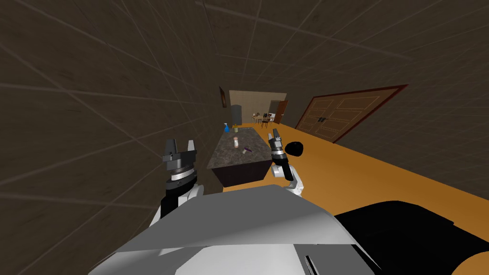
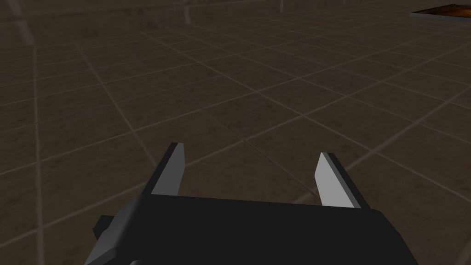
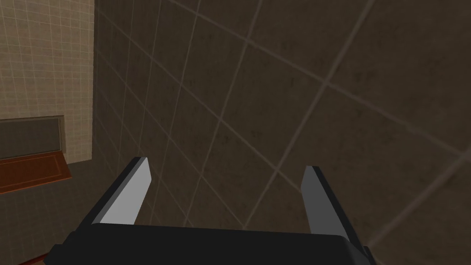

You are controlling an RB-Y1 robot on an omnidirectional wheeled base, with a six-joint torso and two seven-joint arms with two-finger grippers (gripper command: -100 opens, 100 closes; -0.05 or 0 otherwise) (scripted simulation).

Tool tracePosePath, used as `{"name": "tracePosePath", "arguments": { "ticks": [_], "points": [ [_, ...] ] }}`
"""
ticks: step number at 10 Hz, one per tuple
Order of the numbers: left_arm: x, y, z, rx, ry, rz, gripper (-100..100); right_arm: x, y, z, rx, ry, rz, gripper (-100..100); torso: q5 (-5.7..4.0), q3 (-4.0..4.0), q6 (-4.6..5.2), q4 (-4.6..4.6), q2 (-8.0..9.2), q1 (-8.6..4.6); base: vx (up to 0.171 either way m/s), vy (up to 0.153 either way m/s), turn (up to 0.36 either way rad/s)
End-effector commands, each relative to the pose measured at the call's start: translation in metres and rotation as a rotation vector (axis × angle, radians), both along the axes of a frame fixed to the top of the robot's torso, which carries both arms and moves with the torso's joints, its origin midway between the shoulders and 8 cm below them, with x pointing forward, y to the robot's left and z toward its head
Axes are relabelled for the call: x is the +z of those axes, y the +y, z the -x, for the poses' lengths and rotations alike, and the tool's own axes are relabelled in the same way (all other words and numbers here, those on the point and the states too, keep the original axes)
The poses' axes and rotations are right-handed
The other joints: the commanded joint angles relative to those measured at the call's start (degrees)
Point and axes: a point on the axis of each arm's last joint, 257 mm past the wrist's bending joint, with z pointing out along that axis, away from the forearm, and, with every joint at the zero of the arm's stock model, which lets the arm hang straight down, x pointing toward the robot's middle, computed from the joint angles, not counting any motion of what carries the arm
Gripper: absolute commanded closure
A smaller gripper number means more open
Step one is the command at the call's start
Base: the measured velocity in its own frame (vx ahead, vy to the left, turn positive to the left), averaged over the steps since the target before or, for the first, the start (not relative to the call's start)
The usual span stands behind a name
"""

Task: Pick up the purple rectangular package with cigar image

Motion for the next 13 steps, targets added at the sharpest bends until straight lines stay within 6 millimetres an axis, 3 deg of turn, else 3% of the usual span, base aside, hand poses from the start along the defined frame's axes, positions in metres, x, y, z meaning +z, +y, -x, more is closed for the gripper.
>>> {"name": "tracePosePath", "arguments": {
  "ticks": [1,8,13],
  "points": [
    [0.000,0.000,0.000,0.000,0.000,0.000,0,0.001,0.012,-0.011,0.014,-0.015,0.048,-100,0.00,0.00,0.00,0.00,0.00,0.00,-0.017,-0.064,-0.034],
    [0.000,0.000,0.000,0.000,0.000,0.000,0,0.018,0.058,-0.037,0.048,-0.082,0.198,-100,-0.01,-0.03,0.00,-0.02,-0.04,-0.01,-0.011,-0.044,-0.017],
    [0.000,0.000,0.000,0.000,0.000,0.000,0,0.018,0.110,-0.064,0.101,-0.122,0.340,-100,0.00,-0.03,0.01,-0.01,-0.04,0.03,-0.002,-0.044,-0.023]
  ]
}}
